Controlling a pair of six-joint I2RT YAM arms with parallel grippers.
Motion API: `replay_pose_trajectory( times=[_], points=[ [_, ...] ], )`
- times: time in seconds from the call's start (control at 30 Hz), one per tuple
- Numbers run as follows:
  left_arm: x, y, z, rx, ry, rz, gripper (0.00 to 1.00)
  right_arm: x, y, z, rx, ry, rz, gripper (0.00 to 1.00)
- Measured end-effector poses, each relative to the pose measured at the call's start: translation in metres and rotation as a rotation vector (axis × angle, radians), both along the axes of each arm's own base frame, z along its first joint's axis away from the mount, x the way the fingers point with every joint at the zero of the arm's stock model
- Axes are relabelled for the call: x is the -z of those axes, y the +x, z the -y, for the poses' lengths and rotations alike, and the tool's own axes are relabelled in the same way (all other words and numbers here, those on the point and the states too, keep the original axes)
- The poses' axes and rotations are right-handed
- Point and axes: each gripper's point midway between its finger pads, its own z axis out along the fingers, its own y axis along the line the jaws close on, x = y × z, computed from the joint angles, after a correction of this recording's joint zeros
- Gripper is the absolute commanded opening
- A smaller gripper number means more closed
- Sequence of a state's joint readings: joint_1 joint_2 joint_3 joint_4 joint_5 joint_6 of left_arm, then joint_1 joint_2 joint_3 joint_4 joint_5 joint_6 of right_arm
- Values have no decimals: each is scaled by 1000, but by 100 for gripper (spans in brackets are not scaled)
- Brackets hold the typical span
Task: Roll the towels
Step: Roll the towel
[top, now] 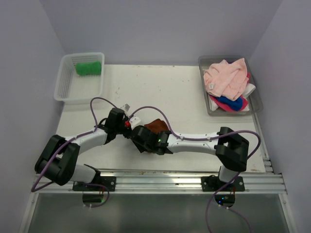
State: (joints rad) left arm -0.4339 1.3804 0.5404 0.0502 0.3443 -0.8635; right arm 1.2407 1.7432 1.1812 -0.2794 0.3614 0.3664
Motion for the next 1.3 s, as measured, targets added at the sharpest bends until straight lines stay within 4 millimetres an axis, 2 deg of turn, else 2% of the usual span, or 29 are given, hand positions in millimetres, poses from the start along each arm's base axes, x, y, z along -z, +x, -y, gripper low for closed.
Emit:
replay_pose_trajectory(
  times=[0.3,0.43,0.53,0.8,0.9,0.93,1.0,1.03,1.13,1.27,1.3],
  points=[
    [-4,2,1,1,6,-2,45,20,15,28,79,-59,4,42],
    [-5,2,0,5,12,-6,45,24,19,33,102,-59,2,54],
    [-7,1,0,5,15,-9,45,27,20,36,110,-63,3,58],
    [-30,14,-3,11,63,30,48,39,23,45,129,-93,7,59],
    [-42,25,-7,3,98,66,48,46,29,46,148,-96,21,54],
    [-42,26,-10,-3,108,63,48,46,30,45,152,-92,23,45],
    [-44,28,-14,-14,117,57,48,49,32,48,161,-86,24,35],
    [-45,28,-14,-14,118,56,48,51,33,49,166,-82,24,24],
    [-47,26,-16,-17,120,48,52,49,36,50,180,-44,18,11],
    [-49,23,-17,-18,116,46,67,46,34,52,158,37,-37,9],
    [-49,22,-17,-16,114,48,69,45,33,52,150,57,-57,9]
  ],
)
